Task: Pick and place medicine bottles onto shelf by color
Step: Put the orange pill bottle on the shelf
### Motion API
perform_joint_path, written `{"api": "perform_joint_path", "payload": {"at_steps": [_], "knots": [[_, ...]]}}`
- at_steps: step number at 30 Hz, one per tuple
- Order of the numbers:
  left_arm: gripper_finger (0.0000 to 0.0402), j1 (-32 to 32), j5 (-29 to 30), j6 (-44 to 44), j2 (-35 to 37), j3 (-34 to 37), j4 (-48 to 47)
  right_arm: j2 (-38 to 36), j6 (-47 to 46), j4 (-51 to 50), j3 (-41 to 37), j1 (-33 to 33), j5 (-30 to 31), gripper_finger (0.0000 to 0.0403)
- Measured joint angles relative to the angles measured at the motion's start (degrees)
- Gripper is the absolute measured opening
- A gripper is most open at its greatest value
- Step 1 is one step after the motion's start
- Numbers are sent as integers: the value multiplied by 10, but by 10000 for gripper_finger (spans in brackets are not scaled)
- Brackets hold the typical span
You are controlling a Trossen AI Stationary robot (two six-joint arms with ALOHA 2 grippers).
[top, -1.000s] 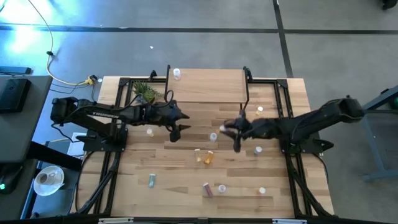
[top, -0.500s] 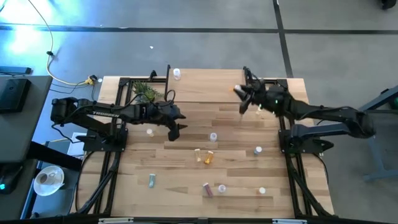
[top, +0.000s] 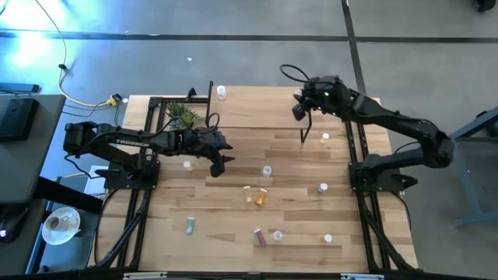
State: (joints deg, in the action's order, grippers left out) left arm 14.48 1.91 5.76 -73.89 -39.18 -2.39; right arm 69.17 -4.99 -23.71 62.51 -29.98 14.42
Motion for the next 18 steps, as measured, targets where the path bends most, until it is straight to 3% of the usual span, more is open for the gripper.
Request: {"api": "perform_joint_path", "payload": {"at_steps": [4,18], "knots": [[204,0,-2,0,0,0,-5,42,-2,10,8,-17,-28,95],[204,0,-2,0,0,0,-12,131,-20,49,9,-53,-29,95]]}}
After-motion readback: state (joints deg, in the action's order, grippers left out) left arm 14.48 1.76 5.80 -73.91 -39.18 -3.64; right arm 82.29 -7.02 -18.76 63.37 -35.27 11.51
